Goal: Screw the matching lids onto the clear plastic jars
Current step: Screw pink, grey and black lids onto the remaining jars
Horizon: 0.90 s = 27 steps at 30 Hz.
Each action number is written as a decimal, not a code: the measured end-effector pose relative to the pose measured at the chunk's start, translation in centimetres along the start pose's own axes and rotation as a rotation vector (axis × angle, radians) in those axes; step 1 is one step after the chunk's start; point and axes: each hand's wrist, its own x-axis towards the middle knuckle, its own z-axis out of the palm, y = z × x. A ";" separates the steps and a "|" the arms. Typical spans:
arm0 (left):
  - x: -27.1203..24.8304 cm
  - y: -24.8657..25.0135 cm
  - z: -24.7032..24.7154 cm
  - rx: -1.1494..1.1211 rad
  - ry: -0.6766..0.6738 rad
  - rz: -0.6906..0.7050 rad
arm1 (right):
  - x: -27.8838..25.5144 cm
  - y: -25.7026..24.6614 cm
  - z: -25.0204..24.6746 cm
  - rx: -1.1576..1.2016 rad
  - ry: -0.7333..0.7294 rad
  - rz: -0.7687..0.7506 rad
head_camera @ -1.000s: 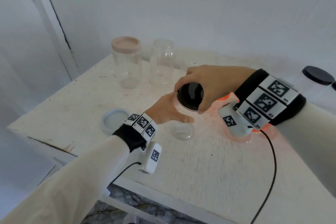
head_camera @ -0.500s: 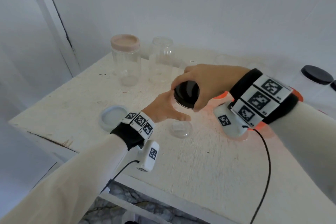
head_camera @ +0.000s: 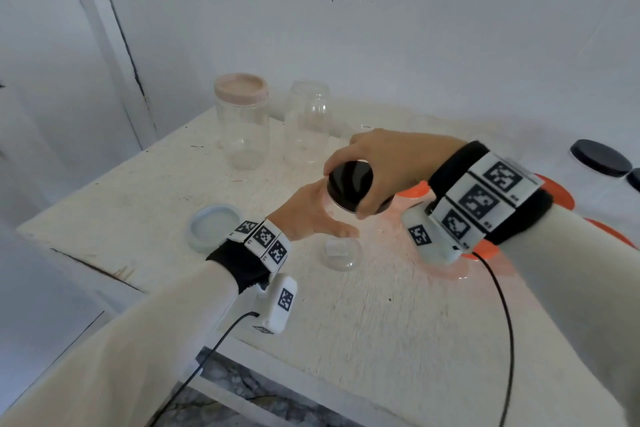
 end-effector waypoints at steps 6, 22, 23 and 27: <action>-0.1 0.0 -0.1 -0.022 -0.006 -0.005 | 0.1 -0.6 1.1 -0.076 0.212 0.134; 0.2 -0.4 -0.5 0.041 -0.030 0.033 | -0.3 -0.6 0.3 -0.034 0.024 0.182; 0.3 -0.4 -0.5 0.040 -0.039 0.032 | -0.4 -0.7 0.0 -0.020 -0.044 0.149; 0.4 -0.5 -0.6 0.060 -0.043 0.030 | 0.0 -0.8 -0.1 0.019 -0.039 0.109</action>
